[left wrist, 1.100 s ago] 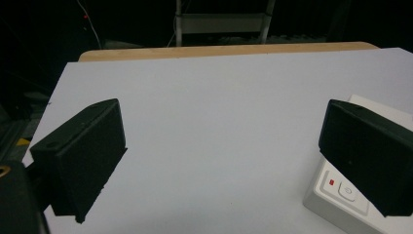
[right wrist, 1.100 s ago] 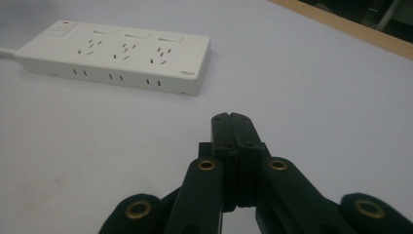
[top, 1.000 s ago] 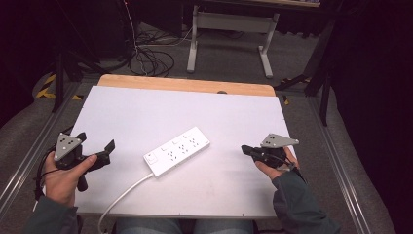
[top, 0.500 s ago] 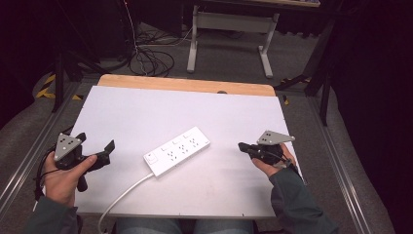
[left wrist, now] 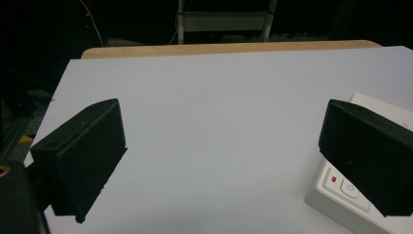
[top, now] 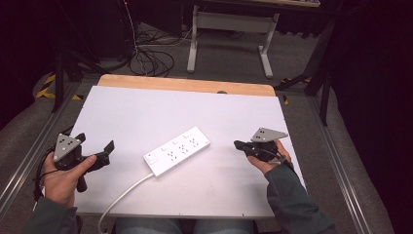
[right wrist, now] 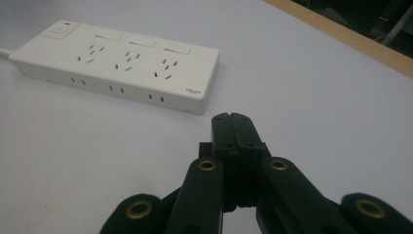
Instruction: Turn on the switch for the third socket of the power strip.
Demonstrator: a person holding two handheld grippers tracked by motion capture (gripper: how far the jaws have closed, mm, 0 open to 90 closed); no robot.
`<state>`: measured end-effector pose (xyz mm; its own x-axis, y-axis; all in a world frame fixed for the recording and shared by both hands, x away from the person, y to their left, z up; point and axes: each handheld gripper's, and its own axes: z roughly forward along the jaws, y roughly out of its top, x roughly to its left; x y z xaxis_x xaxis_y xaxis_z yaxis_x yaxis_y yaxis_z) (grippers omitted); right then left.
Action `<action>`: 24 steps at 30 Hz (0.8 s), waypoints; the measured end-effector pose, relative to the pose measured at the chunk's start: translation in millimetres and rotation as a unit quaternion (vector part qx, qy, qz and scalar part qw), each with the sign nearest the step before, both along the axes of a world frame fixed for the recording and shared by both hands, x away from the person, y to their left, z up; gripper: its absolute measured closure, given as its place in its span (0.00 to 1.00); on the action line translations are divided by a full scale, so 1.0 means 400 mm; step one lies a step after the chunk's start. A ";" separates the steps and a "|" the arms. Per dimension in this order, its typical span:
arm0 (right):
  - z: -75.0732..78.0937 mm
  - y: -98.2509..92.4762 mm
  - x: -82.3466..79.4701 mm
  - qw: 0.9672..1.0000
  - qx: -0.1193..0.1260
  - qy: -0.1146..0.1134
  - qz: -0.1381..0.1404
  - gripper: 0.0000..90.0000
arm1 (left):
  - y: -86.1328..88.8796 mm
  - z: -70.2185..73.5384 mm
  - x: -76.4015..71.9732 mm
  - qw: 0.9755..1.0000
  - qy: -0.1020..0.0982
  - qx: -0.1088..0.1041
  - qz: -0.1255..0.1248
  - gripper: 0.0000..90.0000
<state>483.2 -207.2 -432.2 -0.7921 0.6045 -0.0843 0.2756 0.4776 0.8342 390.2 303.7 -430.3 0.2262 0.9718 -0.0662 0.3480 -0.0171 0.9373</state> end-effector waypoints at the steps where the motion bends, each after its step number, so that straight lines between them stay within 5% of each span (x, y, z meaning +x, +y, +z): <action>1: 0.000 0.003 0.002 1.000 0.000 0.000 0.002 1.00 | 0.000 0.000 0.000 1.000 0.000 0.000 0.000 0.04; 24: 0.011 0.077 0.047 1.000 -0.004 -0.003 0.025 1.00 | 0.008 -0.002 -0.009 1.000 0.003 0.002 0.004 0.04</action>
<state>502.0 -176.4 -427.8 -0.8205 0.5638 -0.0939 0.2466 0.4973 0.8318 386.7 307.1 -431.0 0.2187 0.9738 -0.0629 0.3531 -0.0189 0.9354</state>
